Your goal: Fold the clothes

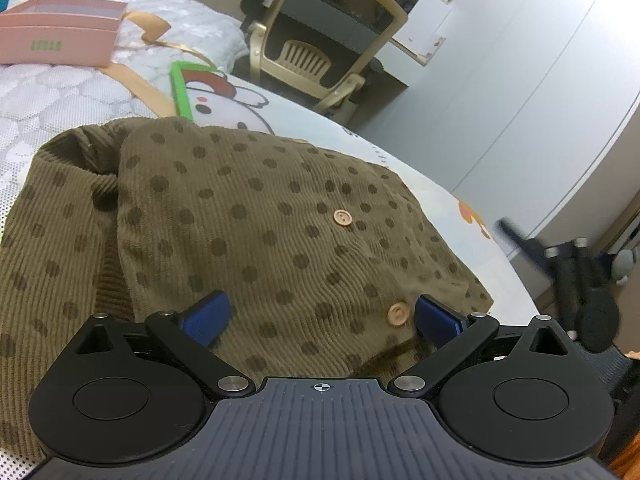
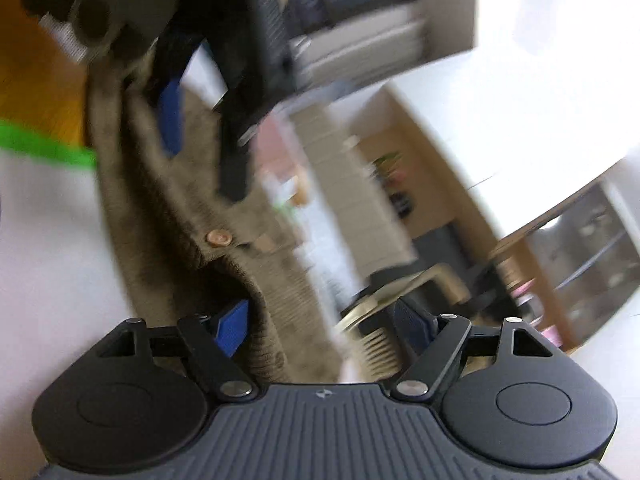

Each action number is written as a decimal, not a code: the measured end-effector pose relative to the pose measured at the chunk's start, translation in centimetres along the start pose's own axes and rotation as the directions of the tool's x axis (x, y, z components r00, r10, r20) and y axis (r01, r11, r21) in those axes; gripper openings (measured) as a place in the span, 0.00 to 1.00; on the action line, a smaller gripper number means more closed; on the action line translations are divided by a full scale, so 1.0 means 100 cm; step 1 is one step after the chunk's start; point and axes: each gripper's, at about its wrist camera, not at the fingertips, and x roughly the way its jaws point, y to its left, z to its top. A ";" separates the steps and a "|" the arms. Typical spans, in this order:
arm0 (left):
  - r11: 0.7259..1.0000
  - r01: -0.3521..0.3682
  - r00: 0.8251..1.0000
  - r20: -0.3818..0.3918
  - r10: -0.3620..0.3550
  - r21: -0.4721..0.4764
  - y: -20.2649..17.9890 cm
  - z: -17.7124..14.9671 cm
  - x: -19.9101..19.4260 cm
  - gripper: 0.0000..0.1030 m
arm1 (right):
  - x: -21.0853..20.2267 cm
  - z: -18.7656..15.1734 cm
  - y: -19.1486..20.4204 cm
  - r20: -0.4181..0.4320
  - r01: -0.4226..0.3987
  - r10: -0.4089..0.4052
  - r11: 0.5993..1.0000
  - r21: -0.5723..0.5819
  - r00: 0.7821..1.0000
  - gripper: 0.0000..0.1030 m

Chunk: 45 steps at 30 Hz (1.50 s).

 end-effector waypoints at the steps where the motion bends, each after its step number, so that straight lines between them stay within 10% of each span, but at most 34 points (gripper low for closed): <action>1: 1.000 0.002 1.000 0.000 -0.002 -0.002 0.000 0.000 0.000 0.99 | -0.005 0.002 -0.003 0.031 0.033 -0.033 0.999 0.013 0.999 0.75; 5: 1.000 0.007 1.000 0.002 -0.007 -0.014 0.002 0.001 0.000 0.99 | -0.032 0.010 -0.025 0.132 0.115 -0.130 0.987 0.114 0.983 0.75; 10: 1.000 0.005 1.000 0.002 -0.005 -0.016 0.002 0.001 0.000 0.99 | -0.034 0.002 -0.053 0.064 0.094 -0.113 0.965 0.245 0.991 0.75; 14: 1.000 -0.007 1.000 -0.002 0.007 -0.009 -0.001 0.001 0.001 0.99 | -0.002 -0.021 -0.073 -0.089 -0.061 0.112 0.894 0.444 0.990 0.75; 22: 0.998 -0.051 0.997 -0.060 0.053 0.041 -0.009 -0.004 -0.014 0.99 | 0.043 -0.074 -0.083 -0.243 -0.170 0.419 0.736 0.655 0.875 0.79; 27: 0.996 -0.066 0.997 0.029 0.068 -0.065 0.016 0.020 -0.043 0.99 | 0.052 -0.068 -0.115 -0.061 -0.283 0.540 0.530 0.799 0.840 0.79; 30: 0.992 -0.004 0.998 0.060 0.012 -0.126 0.032 0.049 -0.035 0.99 | 0.091 -0.063 -0.130 0.067 -0.306 0.572 0.332 0.892 0.817 0.79; 35: 0.983 -0.007 0.999 0.036 0.014 -0.184 0.063 0.090 0.022 0.99 | 0.175 -0.058 -0.133 0.150 -0.299 0.575 0.173 0.939 0.804 0.79; 38: 0.982 -0.044 0.999 0.022 0.049 -0.184 0.082 0.102 0.046 0.99 | 0.211 -0.070 -0.110 0.025 -0.211 0.641 0.214 0.954 0.767 0.79; 45: 0.985 -0.136 0.986 0.080 0.145 -0.102 0.069 0.075 -0.036 0.99 | 0.169 -0.066 -0.113 -0.008 -0.251 0.580 0.365 0.896 0.815 0.79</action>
